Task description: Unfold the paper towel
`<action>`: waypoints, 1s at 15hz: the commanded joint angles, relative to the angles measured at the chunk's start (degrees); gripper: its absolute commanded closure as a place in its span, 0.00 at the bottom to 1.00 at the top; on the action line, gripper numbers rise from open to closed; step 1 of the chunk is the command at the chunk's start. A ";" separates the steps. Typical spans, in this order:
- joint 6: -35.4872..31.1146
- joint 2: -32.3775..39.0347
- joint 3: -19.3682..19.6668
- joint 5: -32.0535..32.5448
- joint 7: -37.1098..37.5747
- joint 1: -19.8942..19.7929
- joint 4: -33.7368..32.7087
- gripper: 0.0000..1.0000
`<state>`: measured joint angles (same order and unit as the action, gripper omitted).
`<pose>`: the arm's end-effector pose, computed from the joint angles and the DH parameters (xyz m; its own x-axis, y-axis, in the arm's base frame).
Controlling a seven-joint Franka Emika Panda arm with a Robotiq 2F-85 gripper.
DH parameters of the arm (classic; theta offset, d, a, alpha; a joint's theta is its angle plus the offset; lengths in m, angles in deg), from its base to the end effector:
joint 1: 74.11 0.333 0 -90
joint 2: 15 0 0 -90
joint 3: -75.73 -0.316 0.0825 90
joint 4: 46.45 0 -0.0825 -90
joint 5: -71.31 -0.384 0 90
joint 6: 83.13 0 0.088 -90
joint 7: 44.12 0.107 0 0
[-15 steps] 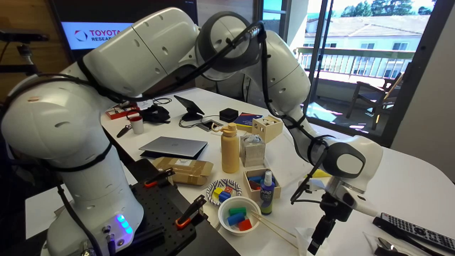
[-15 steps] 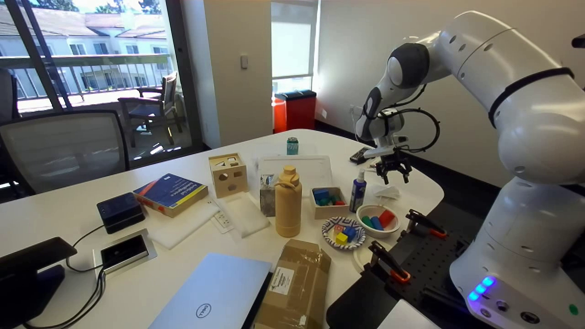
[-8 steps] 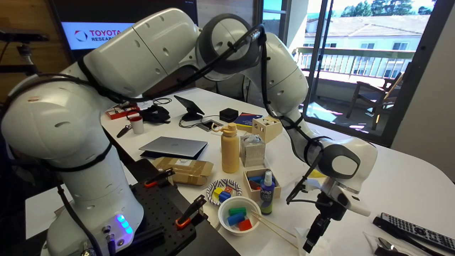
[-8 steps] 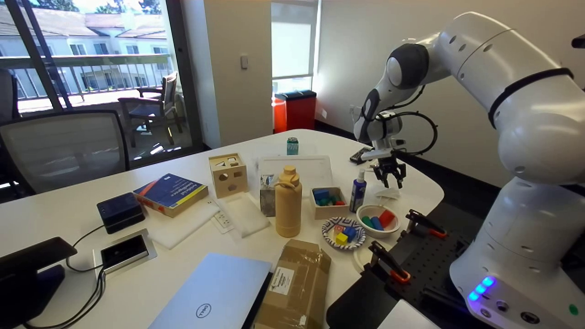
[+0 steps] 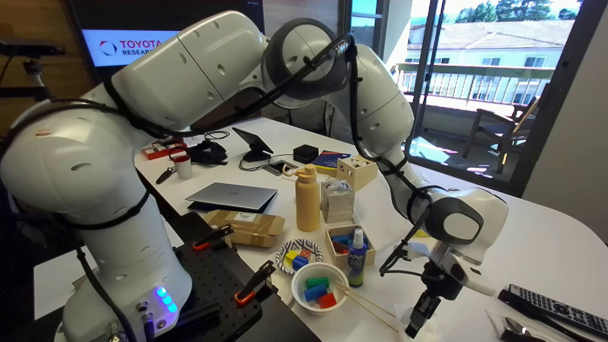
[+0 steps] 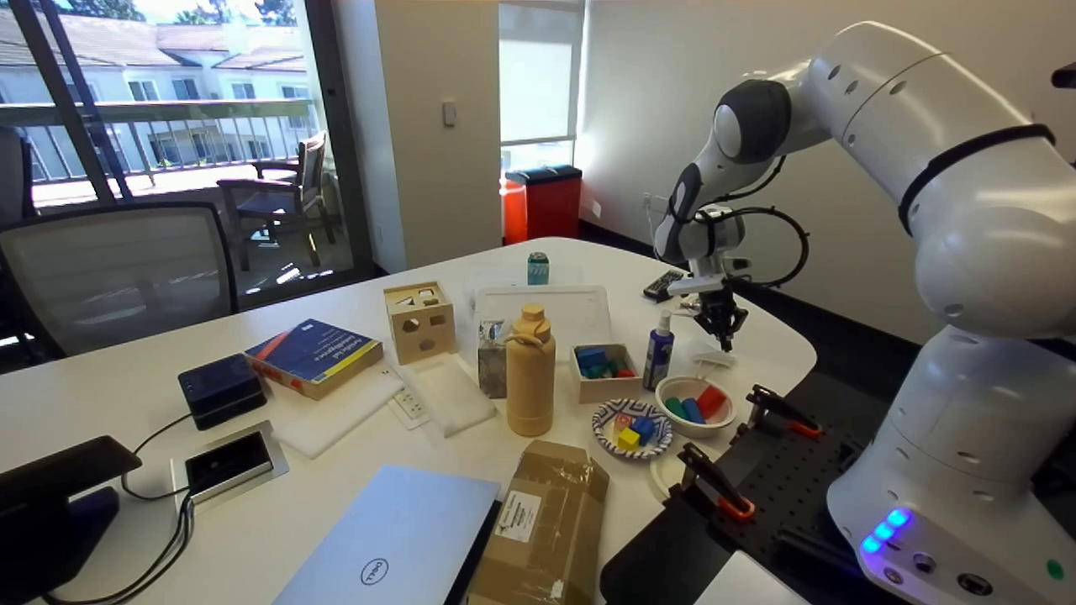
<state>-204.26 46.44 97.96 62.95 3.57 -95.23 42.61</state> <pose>0.4643 -0.4146 0.0186 -0.0329 -0.9956 -0.0876 -0.8780 -0.0131 0.4785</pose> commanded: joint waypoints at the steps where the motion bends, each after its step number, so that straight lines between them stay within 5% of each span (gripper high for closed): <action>1: -0.49 -1.38 -0.26 -1.02 0.67 0.42 0.71 1.00; 15: -14.87 -3.02 3.40 4.47 6.52 10.59 2.36 1.00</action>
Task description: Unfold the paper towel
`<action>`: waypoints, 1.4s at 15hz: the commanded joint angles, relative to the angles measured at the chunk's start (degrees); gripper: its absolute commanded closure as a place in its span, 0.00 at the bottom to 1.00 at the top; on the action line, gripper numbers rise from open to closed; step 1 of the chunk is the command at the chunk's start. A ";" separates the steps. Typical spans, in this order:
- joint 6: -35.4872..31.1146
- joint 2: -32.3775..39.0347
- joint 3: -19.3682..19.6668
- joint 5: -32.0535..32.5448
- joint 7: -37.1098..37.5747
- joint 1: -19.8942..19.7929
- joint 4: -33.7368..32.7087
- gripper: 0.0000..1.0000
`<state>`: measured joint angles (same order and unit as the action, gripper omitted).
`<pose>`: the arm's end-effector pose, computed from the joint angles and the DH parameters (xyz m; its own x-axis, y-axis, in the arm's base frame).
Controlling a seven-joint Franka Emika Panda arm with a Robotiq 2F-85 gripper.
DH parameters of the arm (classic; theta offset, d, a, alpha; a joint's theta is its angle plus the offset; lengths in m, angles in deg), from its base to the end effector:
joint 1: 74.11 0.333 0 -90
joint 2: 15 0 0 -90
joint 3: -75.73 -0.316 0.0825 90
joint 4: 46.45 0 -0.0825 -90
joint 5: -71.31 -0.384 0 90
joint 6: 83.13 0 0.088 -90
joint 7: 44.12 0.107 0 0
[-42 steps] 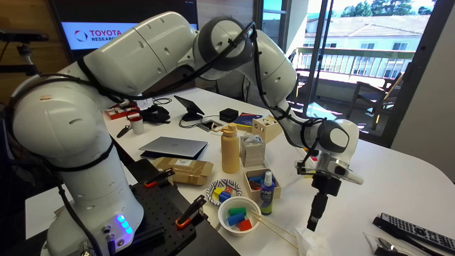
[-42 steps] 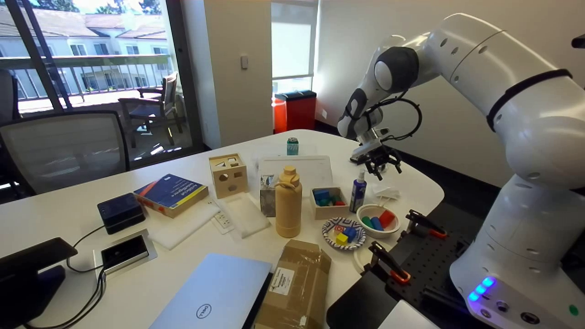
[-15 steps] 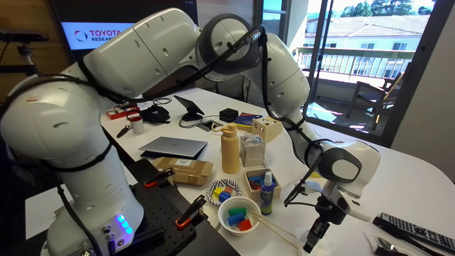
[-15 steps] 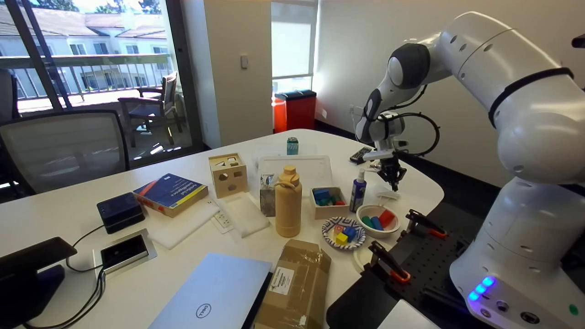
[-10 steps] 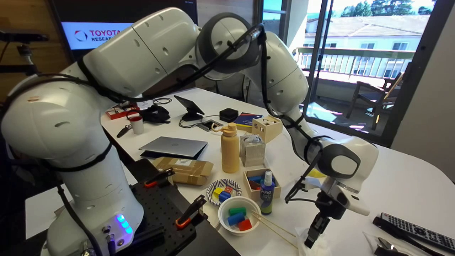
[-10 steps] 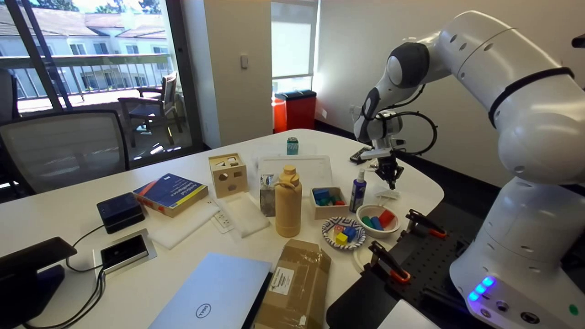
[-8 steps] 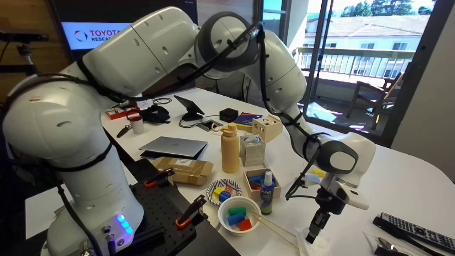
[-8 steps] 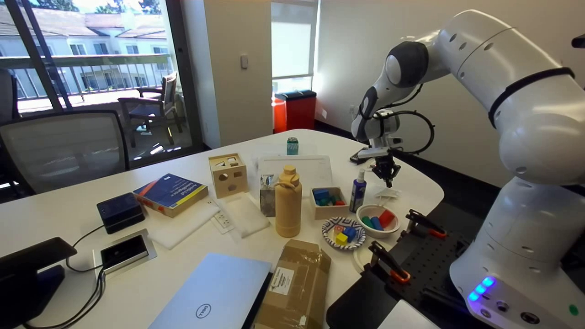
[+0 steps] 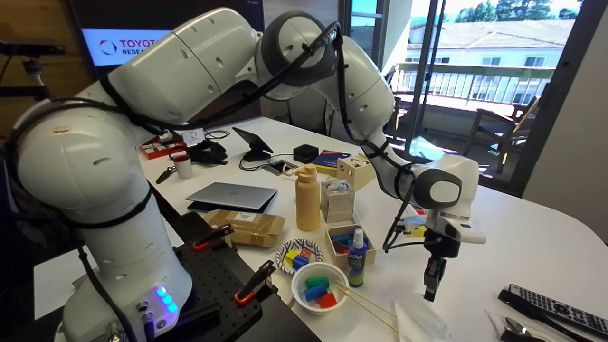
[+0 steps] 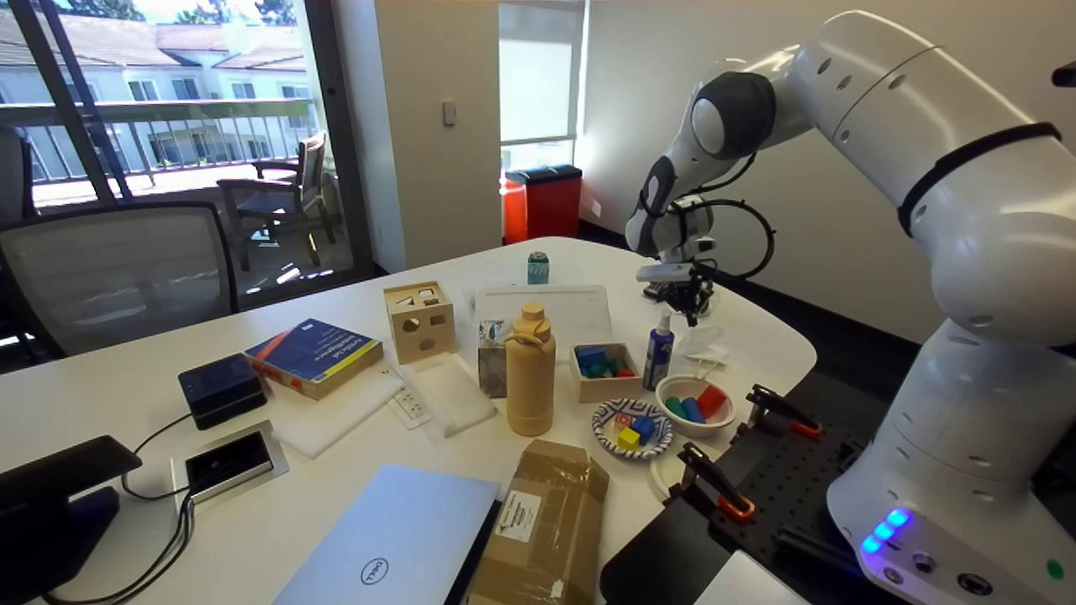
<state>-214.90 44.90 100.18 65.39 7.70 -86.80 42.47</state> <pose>0.5412 -0.3753 0.0522 0.1139 -0.9878 0.1061 -0.9322 -0.0694 0.3551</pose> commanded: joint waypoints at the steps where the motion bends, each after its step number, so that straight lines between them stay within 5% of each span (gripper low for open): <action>1: -6.36 -1.11 1.28 2.52 2.80 2.63 2.51 1.00; 14: -27.85 4.27 0.29 1.96 0.22 4.89 1.99 1.00; 19: -30.74 4.82 -1.44 1.04 -2.39 4.16 1.59 1.00; 20: -30.79 4.88 -2.01 0.77 -3.20 3.85 1.59 0.75; 21: -30.52 4.94 -2.66 0.51 -4.19 3.39 1.51 0.72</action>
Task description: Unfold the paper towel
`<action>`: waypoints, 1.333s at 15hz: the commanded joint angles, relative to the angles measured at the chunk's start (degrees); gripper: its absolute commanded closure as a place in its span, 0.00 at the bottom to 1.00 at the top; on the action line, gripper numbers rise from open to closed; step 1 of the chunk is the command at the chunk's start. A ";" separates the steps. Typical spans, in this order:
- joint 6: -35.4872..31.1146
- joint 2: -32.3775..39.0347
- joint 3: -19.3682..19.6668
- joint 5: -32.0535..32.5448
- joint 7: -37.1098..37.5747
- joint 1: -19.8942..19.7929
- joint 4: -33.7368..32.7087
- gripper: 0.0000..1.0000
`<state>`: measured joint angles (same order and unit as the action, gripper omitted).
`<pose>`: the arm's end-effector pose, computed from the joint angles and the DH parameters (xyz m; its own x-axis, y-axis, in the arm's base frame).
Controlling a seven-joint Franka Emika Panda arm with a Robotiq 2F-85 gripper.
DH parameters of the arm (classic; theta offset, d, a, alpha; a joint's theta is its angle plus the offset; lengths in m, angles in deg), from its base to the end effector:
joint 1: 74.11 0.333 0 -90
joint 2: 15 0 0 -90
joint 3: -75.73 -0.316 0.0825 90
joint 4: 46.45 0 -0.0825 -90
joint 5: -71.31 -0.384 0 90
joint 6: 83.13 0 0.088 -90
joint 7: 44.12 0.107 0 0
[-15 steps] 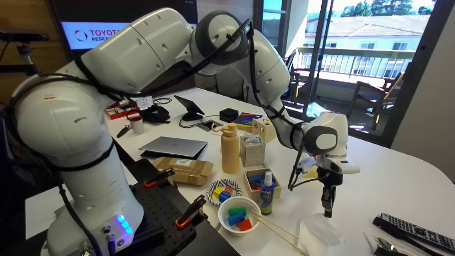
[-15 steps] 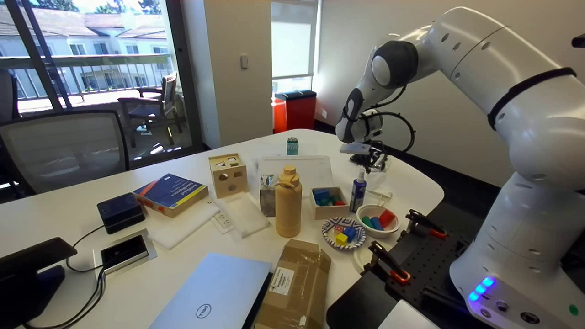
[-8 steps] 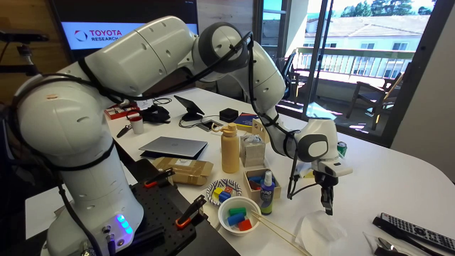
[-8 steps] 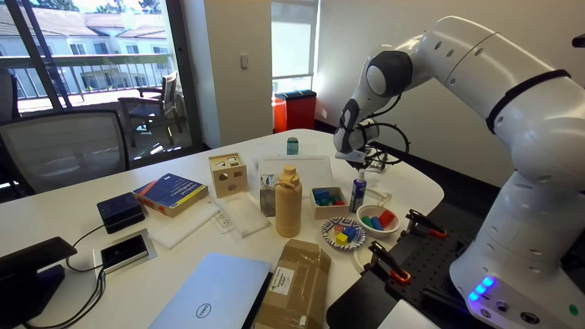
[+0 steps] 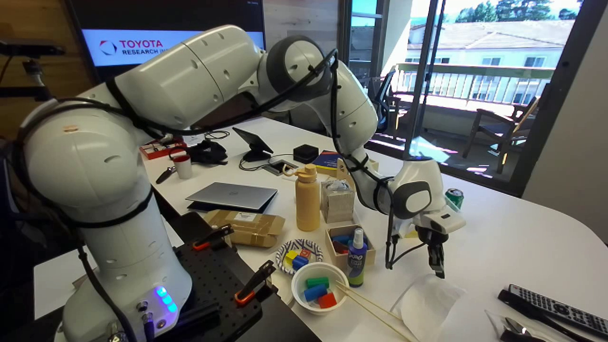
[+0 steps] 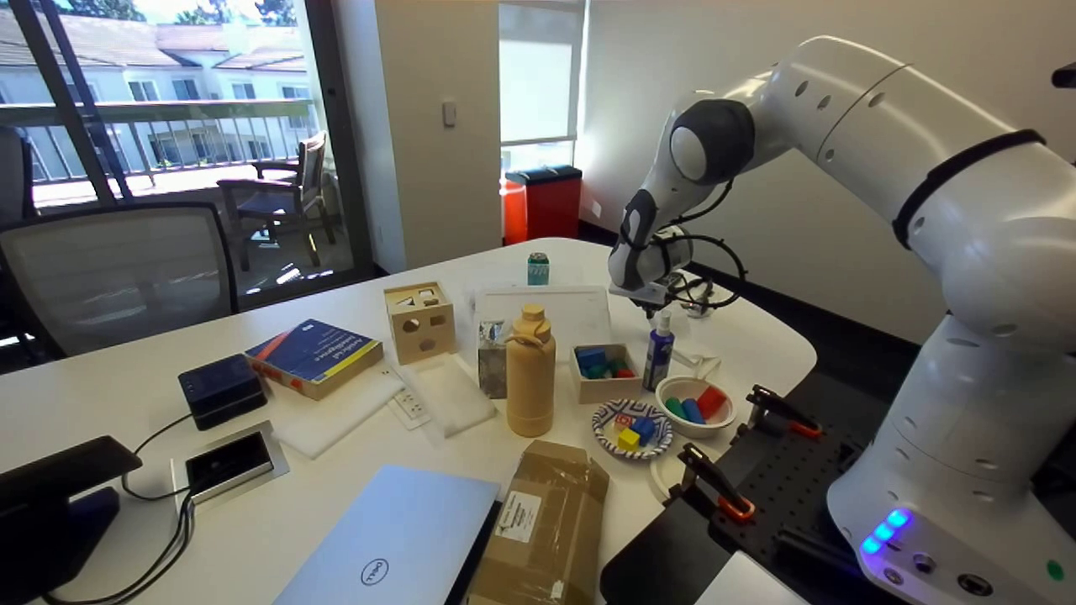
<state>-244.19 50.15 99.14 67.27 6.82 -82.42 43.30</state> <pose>0.5954 -0.3293 0.0269 0.3078 -0.8834 0.3533 -0.9511 -0.2962 0.0880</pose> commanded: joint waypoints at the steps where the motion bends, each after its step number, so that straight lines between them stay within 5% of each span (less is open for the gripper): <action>1: -1.17 -0.21 -2.08 -1.64 -3.89 -1.29 0.63 0.66; 10: 1.28 -2.51 -10.92 -8.29 -17.30 -10.06 -0.80 0.01; 14: 7.68 -5.32 -17.06 -13.67 -27.86 -18.31 -3.37 0.00; 20: 27.30 -6.11 -19.08 -16.98 -40.32 -27.51 -12.24 0.00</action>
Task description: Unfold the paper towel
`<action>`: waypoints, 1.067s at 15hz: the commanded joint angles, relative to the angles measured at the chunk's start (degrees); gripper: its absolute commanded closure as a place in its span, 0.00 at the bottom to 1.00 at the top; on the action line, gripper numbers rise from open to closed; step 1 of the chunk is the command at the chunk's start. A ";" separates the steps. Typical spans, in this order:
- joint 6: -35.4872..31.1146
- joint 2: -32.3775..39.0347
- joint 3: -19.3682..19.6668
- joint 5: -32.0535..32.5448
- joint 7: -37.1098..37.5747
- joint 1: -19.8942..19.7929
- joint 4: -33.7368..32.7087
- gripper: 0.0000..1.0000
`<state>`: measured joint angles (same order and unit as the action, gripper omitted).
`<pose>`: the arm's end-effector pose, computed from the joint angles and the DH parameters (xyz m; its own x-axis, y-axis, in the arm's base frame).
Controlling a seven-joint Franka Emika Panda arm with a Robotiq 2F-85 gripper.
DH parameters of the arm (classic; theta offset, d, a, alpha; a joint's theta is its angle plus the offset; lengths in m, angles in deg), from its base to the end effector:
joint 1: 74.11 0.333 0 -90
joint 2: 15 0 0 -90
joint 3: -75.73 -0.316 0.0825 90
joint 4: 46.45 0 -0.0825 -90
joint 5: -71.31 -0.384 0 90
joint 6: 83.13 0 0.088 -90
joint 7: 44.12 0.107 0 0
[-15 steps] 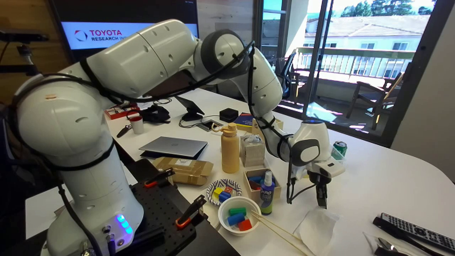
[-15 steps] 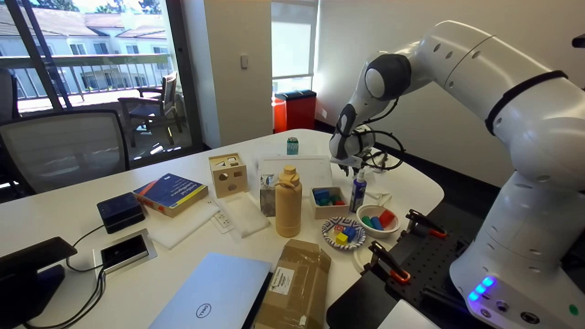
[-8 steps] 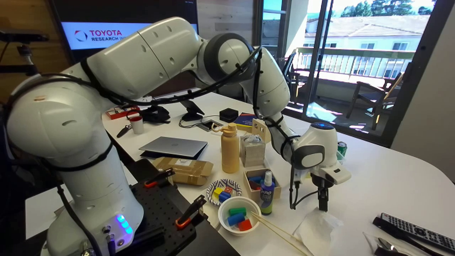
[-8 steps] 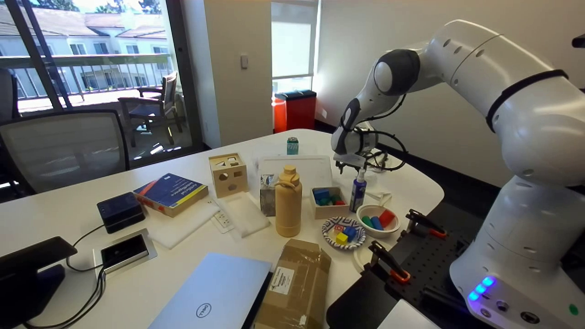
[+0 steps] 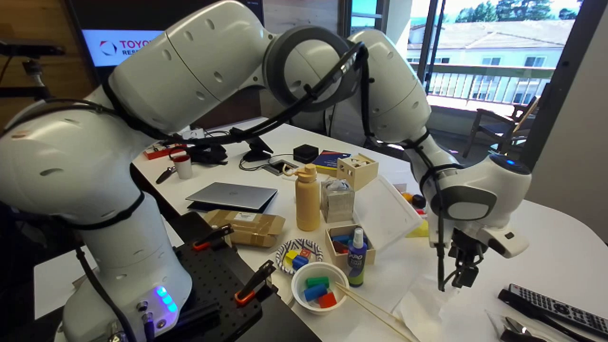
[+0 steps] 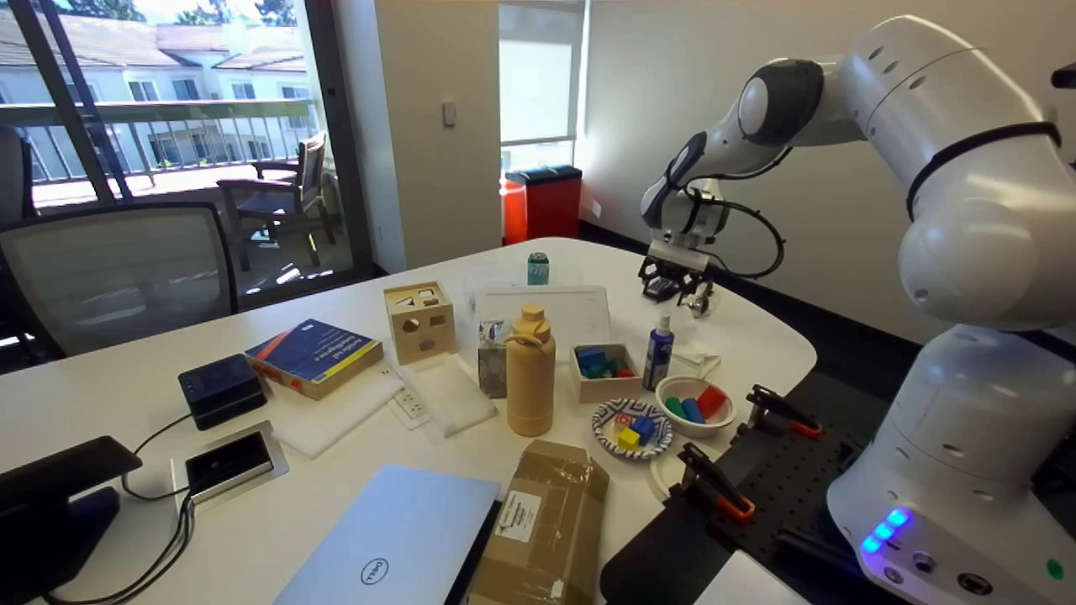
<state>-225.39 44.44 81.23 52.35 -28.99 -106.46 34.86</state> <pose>0.5691 -0.4285 0.0751 0.4227 -0.9062 -0.0116 -0.8993 -0.4179 -0.1287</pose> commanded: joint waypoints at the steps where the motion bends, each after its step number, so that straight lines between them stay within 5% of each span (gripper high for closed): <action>1: 11.95 0.03 -1.24 -2.57 -5.48 -4.76 -5.61 0.00; 8: 34.76 7.44 -0.96 -0.41 -13.49 -9.46 -17.99 0.00; 16: 44.09 19.72 -0.85 1.10 -18.29 -10.56 -34.81 0.00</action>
<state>-185.82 59.52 80.86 52.60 -46.10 -116.07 8.72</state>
